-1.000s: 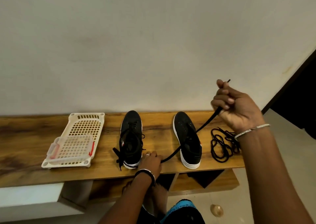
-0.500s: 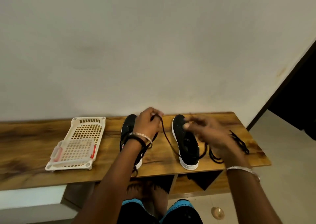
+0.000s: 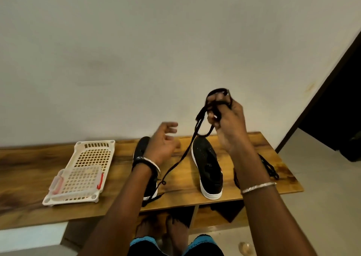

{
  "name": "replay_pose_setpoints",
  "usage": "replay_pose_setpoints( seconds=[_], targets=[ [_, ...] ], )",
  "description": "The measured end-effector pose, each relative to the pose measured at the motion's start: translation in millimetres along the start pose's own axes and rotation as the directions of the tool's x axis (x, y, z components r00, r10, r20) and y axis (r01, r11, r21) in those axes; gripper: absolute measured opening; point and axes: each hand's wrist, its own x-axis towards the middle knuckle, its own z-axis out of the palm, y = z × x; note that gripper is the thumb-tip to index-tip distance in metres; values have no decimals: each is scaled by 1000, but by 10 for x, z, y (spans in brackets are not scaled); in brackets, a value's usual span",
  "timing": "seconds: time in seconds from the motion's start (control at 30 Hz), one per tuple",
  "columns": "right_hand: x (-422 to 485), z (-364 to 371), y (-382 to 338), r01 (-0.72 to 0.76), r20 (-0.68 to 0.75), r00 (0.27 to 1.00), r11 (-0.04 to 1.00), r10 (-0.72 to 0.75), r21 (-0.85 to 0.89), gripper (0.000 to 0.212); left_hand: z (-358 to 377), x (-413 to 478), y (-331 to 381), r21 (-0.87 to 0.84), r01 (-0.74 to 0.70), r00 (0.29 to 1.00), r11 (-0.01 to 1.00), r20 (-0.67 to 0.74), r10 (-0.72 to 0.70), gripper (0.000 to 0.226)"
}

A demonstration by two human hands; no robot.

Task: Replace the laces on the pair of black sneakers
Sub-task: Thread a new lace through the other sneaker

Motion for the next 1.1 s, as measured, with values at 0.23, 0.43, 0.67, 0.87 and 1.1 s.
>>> replay_pose_setpoints(
  seconds=[0.23, 0.43, 0.67, 0.87, 1.1],
  targets=[
    [214, 29, -108, -72, 113, 993, 947, 38, 312, 27, 636, 83, -985, 523, 53, 975, 851, 158, -158, 14],
    [296, -417, -82, 28, -65, 998, 969, -12, 245, 27, 361, 412, -874, 141, 334, 942, 932, -8, -336, 23],
    [217, -950, 1051, -260, -194, 965, 573, 175, -777, 25, 241, 455, -936, 530, 284, 876, 799, 196, -441, 28],
    [21, -1016, 1866, -400, -396, 916, 177, 55, -899, 30, 327, 93, -1175, 279, 350, 937, 894, -116, -330, 32],
    [-70, -821, 2135, -408, -392, 912, 160, 122, -899, 20, 464, -69, -1322, 327, 224, 960, 918, -237, -150, 32]
  ],
)
